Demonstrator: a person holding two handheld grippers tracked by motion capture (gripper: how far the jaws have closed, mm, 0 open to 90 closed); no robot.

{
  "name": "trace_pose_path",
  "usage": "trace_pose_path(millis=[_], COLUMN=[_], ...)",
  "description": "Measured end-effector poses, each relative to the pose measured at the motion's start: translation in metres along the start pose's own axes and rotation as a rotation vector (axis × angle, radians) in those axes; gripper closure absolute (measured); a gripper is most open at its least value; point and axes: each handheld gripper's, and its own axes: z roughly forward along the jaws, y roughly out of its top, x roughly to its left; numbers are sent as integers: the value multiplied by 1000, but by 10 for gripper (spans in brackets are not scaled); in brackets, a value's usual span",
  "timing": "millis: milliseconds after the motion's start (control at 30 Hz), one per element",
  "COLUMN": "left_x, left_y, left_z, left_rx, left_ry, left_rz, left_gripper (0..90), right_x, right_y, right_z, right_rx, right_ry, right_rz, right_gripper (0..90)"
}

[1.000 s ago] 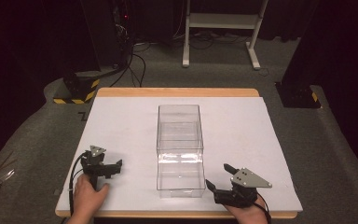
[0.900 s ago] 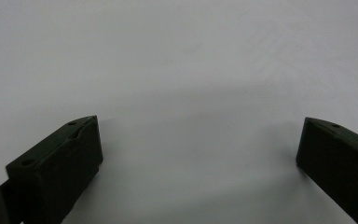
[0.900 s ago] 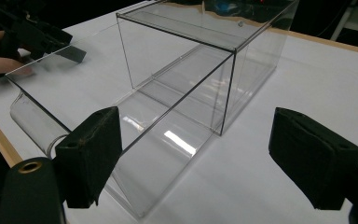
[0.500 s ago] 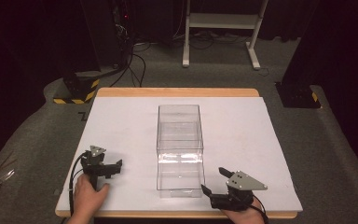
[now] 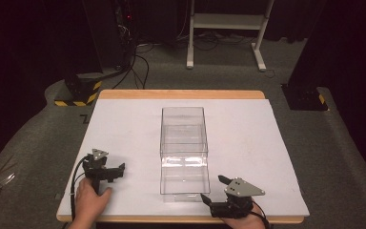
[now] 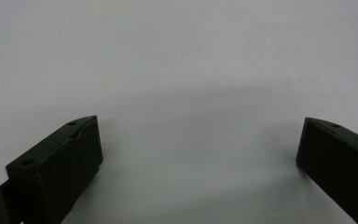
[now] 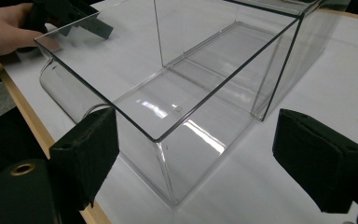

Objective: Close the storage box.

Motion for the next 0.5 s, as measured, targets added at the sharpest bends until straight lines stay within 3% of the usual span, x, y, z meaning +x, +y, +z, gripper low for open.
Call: trace_pose_path(millis=[500], left_x=[0], left_y=[0], left_z=[0], left_rx=[0], left_ry=[0], left_rz=[0], left_gripper=[5], right_x=[0], right_y=[-5], right_z=[10], right_rx=[34], right_ry=[5], right_rz=[-14], right_gripper=[153])
